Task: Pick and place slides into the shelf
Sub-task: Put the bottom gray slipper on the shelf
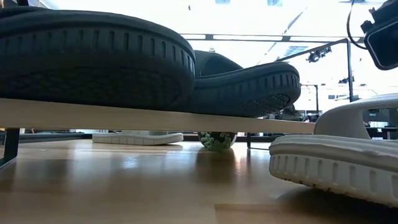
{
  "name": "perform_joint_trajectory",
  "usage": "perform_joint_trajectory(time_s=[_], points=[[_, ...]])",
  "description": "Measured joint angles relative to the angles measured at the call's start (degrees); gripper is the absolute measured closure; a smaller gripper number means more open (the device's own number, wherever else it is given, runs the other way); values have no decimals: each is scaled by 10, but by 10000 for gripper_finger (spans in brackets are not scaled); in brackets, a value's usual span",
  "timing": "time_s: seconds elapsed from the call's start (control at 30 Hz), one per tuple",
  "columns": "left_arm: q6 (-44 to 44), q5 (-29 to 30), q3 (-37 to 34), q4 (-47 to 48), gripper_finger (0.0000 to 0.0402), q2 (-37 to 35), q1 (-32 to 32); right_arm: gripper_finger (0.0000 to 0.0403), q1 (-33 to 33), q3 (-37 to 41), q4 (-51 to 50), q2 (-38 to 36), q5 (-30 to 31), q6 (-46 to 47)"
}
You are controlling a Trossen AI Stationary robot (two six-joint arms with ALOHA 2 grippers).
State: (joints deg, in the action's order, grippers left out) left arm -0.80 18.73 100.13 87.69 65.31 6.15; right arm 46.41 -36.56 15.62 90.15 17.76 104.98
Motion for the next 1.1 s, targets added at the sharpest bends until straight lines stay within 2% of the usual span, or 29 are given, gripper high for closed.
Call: perform_joint_trajectory(time_s=[0.13, 0.33, 0.47, 0.83, 1.1], points=[[1, -16, -31, -26, 401, -16, 0, 226, -8, 0, 26, 21, -2, -5], [8, -16, -36, -28, 401, -30, 0, 231, -18, -1, 57, 36, 17, -21], [12, -14, -36, -28, 401, -44, 0, 262, -18, -1, 53, 37, 23, -34], [13, 8, -36, -28, 401, -66, 0, 387, -9, -1, 42, 37, 41, -34], [12, 16, -36, -27, 401, -68, 0, 397, 30, -1, 27, 37, 90, 18]])
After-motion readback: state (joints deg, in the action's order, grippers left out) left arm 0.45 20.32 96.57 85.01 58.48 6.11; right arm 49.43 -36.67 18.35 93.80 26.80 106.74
